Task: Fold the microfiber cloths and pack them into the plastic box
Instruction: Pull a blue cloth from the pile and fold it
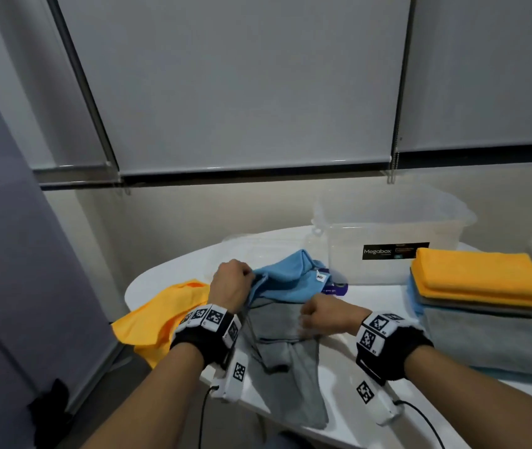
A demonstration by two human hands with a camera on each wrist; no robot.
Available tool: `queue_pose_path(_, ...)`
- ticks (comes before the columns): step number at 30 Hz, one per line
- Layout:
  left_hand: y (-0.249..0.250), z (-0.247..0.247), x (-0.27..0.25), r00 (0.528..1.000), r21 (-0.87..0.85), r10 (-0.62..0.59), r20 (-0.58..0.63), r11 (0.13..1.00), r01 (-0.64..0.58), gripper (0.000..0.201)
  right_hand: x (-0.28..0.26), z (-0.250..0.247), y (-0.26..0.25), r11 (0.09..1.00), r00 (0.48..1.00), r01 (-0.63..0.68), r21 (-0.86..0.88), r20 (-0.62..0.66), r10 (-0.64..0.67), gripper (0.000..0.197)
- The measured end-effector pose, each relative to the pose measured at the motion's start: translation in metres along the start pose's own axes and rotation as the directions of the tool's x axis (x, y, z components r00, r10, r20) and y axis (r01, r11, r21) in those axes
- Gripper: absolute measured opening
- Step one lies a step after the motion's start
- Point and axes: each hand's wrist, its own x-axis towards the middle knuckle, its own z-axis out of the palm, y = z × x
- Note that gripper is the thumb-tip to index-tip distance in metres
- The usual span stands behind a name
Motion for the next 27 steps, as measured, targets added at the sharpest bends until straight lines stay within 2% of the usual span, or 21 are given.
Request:
queue_pose_path(2, 0.015, -0.020, 0.005, 0.997, -0.126, 0.005, -0.075, 0.992, -0.014, 0.017, 0.002, -0.016, -0.009, 0.964, 0.988, 0.000, 0.267, -0.149, 0.042, 0.029)
queue_pose_path(3, 0.025, -0.030, 0.007, 0.994, -0.185, 0.007, -0.111, 0.982, -0.028, 0.017, 0.003, -0.026, -0.018, 0.888, 0.979, 0.011, 0.460, -0.186, 0.084, 0.032)
queue_pose_path(5, 0.052, -0.048, 0.006, 0.989, -0.313, 0.028, -0.144, 0.947, -0.072, 0.016, 0.001, -0.050, -0.035, 0.605, 0.976, 0.051, 0.795, -0.167, 0.138, 0.047)
queue_pose_path(6, 0.068, -0.055, 0.002, 0.990, -0.371, 0.064, -0.126, 0.922, -0.106, 0.016, -0.003, -0.063, -0.043, 0.453, 0.983, 0.066, 0.889, -0.136, 0.125, 0.051)
queue_pose_path(8, 0.099, -0.065, -0.011, 0.981, -0.438, 0.194, -0.006, 0.881, -0.177, 0.015, -0.009, -0.085, -0.055, 0.256, 0.989, 0.074, 0.964, -0.103, 0.102, 0.040)
queue_pose_path(10, 0.119, -0.071, -0.022, 0.938, -0.461, 0.316, 0.142, 0.860, -0.220, 0.014, -0.012, -0.103, -0.059, 0.213, 0.980, 0.116, 0.970, -0.146, 0.132, 0.015)
queue_pose_path(11, 0.126, -0.075, -0.025, 0.924, -0.471, 0.340, 0.175, 0.853, -0.224, 0.014, -0.014, -0.110, -0.059, 0.239, 0.970, 0.158, 0.958, -0.196, 0.142, 0.006)
queue_pose_path(12, 0.130, -0.080, -0.023, 0.928, -0.488, 0.340, 0.153, 0.842, -0.228, 0.013, -0.017, -0.117, -0.059, 0.284, 0.958, 0.209, 0.936, -0.254, 0.134, 0.012)
queue_pose_path(14, 0.130, -0.091, -0.012, 0.950, -0.493, 0.311, 0.003, 0.827, -0.269, 0.012, -0.029, -0.132, -0.059, 0.448, 0.944, 0.280, 0.849, -0.329, 0.035, 0.024)
queue_pose_path(15, 0.129, -0.097, -0.006, 0.947, -0.464, 0.316, -0.063, 0.831, -0.308, 0.024, -0.039, -0.139, -0.061, 0.563, 0.941, 0.296, 0.772, -0.338, -0.030, 0.025)
queue_pose_path(16, 0.129, -0.104, -0.002, 0.934, -0.418, 0.351, -0.069, 0.840, -0.347, 0.042, -0.053, -0.146, -0.065, 0.667, 0.941, 0.305, 0.680, -0.322, -0.102, 0.022)
queue_pose_path(17, 0.131, -0.110, 0.000, 0.917, -0.357, 0.399, -0.010, 0.855, -0.376, 0.060, -0.064, -0.154, -0.067, 0.747, 0.943, 0.308, 0.589, -0.291, -0.160, 0.021)
queue_pose_path(19, 0.141, -0.122, -0.002, 0.861, -0.262, 0.480, 0.167, 0.863, -0.431, 0.079, -0.089, -0.169, -0.075, 0.823, 0.934, 0.353, 0.446, -0.225, -0.279, 0.023)
queue_pose_path(21, 0.153, -0.131, -0.005, 0.810, -0.259, 0.536, 0.238, 0.839, -0.479, 0.071, -0.108, -0.183, -0.081, 0.858, 0.917, 0.399, 0.324, -0.163, -0.364, 0.023)
queue_pose_path(23, 0.162, -0.142, -0.010, 0.813, -0.286, 0.534, 0.233, 0.836, -0.468, 0.049, -0.124, -0.197, -0.083, 0.890, 0.919, 0.392, 0.233, -0.135, -0.370, 0.023)
queue_pose_path(25, 0.165, -0.154, -0.015, 0.819, -0.358, 0.527, 0.226, 0.827, -0.433, 0.027, -0.139, -0.211, -0.082, 0.916, 0.926, 0.366, 0.164, -0.168, -0.339, 0.022)
queue_pose_path(27, 0.165, -0.167, -0.020, 0.826, -0.442, 0.523, 0.210, 0.804, -0.397, 0.015, -0.153, -0.224, -0.076, 0.937, 0.932, 0.328, 0.123, -0.206, -0.299, 0.021)
